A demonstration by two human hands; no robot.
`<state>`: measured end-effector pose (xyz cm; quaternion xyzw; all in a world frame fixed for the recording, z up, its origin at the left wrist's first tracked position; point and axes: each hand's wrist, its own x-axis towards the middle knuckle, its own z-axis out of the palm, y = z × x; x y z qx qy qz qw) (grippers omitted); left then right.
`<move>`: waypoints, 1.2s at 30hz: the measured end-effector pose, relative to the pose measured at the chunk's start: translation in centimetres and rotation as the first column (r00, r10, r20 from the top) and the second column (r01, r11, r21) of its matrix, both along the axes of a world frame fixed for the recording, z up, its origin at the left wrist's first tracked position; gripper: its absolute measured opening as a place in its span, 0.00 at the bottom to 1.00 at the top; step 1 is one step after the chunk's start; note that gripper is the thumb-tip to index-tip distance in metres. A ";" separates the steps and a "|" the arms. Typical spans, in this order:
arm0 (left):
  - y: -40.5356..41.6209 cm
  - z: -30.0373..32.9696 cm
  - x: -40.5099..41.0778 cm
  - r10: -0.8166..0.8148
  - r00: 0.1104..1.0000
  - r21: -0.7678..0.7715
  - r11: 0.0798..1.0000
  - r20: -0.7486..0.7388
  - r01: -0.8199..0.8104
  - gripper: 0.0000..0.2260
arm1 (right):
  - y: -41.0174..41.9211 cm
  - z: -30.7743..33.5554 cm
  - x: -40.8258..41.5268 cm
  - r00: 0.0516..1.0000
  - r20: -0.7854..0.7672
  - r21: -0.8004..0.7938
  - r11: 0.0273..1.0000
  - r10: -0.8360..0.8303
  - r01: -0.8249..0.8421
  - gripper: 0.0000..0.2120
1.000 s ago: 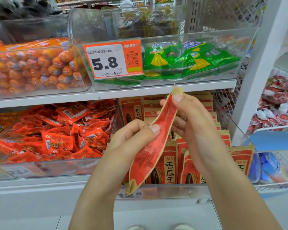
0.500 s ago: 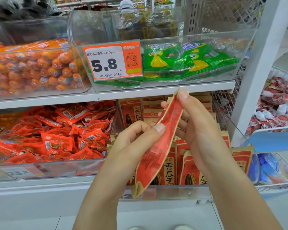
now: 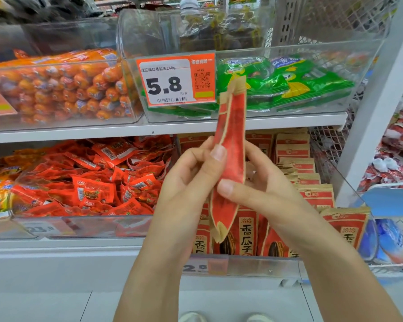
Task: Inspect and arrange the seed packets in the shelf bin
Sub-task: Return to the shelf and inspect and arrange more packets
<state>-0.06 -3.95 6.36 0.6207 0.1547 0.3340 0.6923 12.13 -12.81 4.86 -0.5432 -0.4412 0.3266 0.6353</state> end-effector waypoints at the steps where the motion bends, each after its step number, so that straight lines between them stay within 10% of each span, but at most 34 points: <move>1: 0.0 -0.1 -0.1 0.002 1.000 0.030 1.000 0.005 -0.002 0.22 | 0.0 0.0 0.1 0.999 -0.014 0.020 0.999 -0.044 0.044 0.43; 9: -0.7 -0.3 0.0 0.025 0.980 0.196 0.980 -0.200 0.015 0.14 | -0.6 0.6 1.8 0.900 -0.183 0.105 0.902 -0.396 0.418 0.46; 36: -1.4 -0.3 0.5 0.226 0.947 0.466 0.880 -0.229 -0.097 0.11 | -0.2 0.1 1.5 0.889 -0.126 0.098 0.887 -0.440 0.452 0.47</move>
